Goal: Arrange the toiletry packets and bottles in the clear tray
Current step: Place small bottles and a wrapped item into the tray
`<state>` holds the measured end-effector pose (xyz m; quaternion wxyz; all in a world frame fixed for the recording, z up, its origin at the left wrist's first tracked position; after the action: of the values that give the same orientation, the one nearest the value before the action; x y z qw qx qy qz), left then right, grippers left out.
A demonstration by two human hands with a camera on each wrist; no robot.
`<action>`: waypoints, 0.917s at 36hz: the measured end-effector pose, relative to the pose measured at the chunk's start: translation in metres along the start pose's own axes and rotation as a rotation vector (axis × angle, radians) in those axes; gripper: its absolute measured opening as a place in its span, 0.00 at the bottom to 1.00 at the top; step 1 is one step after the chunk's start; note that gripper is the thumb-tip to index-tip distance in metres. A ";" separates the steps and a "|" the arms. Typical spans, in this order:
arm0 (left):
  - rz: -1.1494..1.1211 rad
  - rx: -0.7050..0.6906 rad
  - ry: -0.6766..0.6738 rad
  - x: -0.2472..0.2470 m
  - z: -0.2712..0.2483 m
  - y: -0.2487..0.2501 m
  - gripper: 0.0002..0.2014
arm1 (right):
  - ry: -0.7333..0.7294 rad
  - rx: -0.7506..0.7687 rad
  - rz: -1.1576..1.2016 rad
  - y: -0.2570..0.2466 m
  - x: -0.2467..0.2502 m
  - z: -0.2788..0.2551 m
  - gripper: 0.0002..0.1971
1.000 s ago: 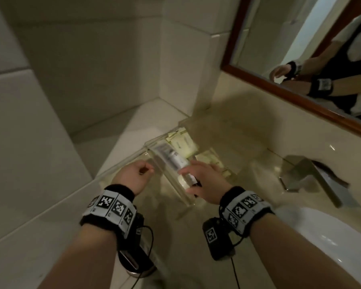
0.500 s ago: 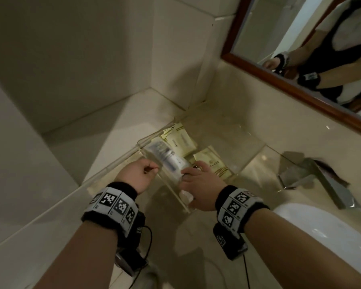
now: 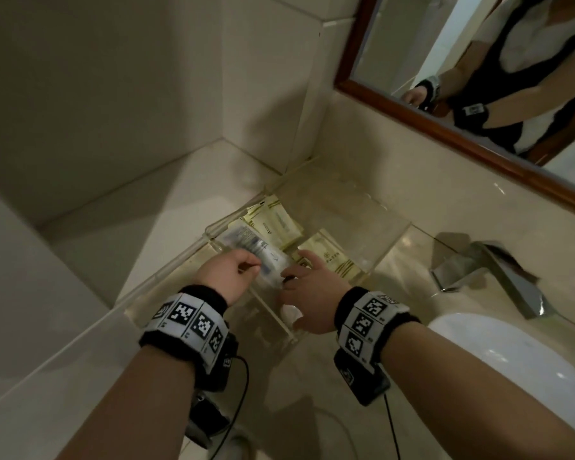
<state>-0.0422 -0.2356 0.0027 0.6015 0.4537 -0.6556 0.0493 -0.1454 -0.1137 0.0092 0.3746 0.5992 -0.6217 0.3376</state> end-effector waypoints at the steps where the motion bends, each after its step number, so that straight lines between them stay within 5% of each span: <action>1: 0.002 -0.002 -0.003 0.000 0.001 0.001 0.12 | 0.004 0.001 -0.012 -0.002 -0.001 0.000 0.21; 8: 0.036 -0.011 -0.032 -0.004 0.002 0.007 0.12 | 0.069 0.041 -0.022 -0.002 -0.005 -0.001 0.20; 13: 0.040 -0.043 -0.018 -0.003 0.006 0.018 0.13 | 0.306 0.024 0.351 0.005 -0.016 -0.018 0.23; 16: 0.041 -0.060 -0.026 -0.004 0.006 0.028 0.12 | 0.473 -0.075 0.521 0.012 -0.025 -0.031 0.26; 22: 0.112 -0.126 -0.036 -0.005 0.007 0.051 0.13 | 0.548 -0.329 0.672 0.036 -0.029 -0.055 0.31; 33: 0.113 -0.259 -0.052 -0.010 0.002 0.112 0.12 | 0.682 -0.444 0.719 0.051 -0.042 -0.097 0.29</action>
<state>-0.1178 -0.1659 0.0475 0.6341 0.3357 -0.6965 -0.0140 -0.1907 -0.0057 0.0220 0.5335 0.1117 -0.6872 0.4803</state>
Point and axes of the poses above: each hand's wrist, its own z-axis towards the middle knuckle, its own x-axis out of the back of the hand, y = z × x, the point moved 2 cm from there along z, towards the middle knuckle, and after that the axes turned 15 degrees about z, right-handed, at the moved point
